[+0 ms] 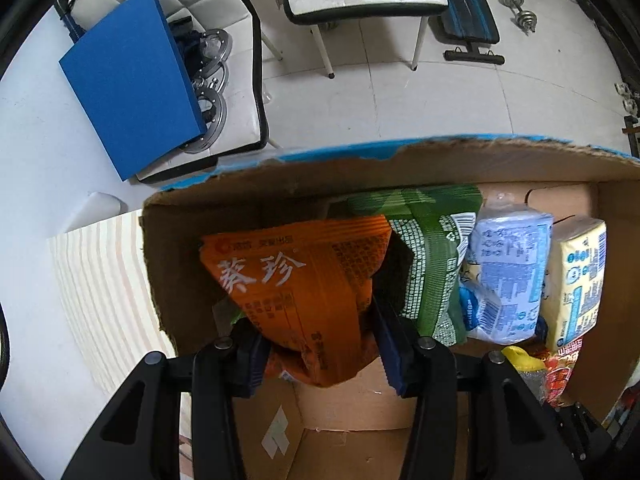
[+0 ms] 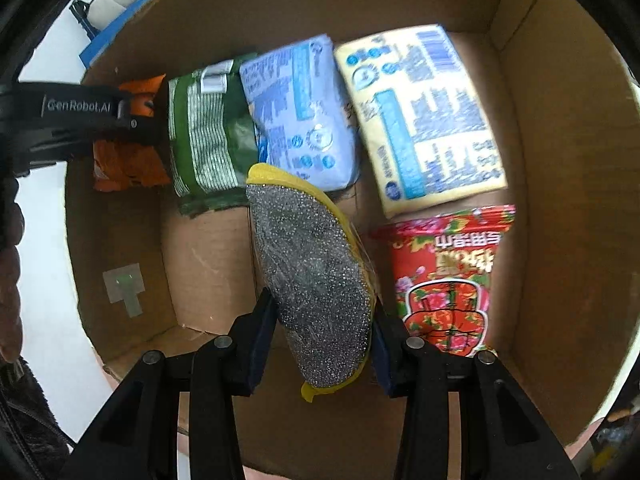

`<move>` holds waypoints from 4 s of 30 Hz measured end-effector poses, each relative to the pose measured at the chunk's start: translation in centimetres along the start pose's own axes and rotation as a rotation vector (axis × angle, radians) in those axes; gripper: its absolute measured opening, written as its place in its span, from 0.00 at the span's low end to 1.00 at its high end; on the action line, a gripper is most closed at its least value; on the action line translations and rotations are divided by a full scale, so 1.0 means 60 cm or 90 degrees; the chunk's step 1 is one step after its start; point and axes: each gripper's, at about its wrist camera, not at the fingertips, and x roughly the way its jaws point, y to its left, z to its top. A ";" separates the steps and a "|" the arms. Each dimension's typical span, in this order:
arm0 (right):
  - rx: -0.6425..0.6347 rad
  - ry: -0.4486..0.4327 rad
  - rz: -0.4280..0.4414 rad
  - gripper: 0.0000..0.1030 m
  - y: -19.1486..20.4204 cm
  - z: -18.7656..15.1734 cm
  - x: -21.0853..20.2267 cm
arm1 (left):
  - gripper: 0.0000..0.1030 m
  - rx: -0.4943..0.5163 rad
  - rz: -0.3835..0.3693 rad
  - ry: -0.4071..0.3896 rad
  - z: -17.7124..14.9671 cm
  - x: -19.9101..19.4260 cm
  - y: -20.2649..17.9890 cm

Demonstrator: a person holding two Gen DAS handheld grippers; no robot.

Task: Organize soft objects
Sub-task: 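Place orange bag and silver scrubber into the box and open both tools, then withdraw both tools from the box toward the remaining items, then grasp the SHOE SHINE WIPE pack with left tool while right tool grasps lilac cloth, then lift the wipe pack and lilac cloth and carry them toward the box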

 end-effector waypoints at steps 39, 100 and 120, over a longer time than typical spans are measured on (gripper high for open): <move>-0.053 -0.176 -0.069 1.00 0.017 -0.153 -0.244 | 0.89 -0.016 -0.122 -0.228 -0.287 -0.233 0.007; -0.022 0.087 -0.150 0.45 -0.140 -0.501 0.056 | 0.56 0.090 -0.082 0.063 -0.539 0.166 -0.176; -0.044 0.096 -0.171 0.49 -0.124 -0.462 0.053 | 0.87 -0.069 -0.117 0.030 -0.580 0.179 -0.100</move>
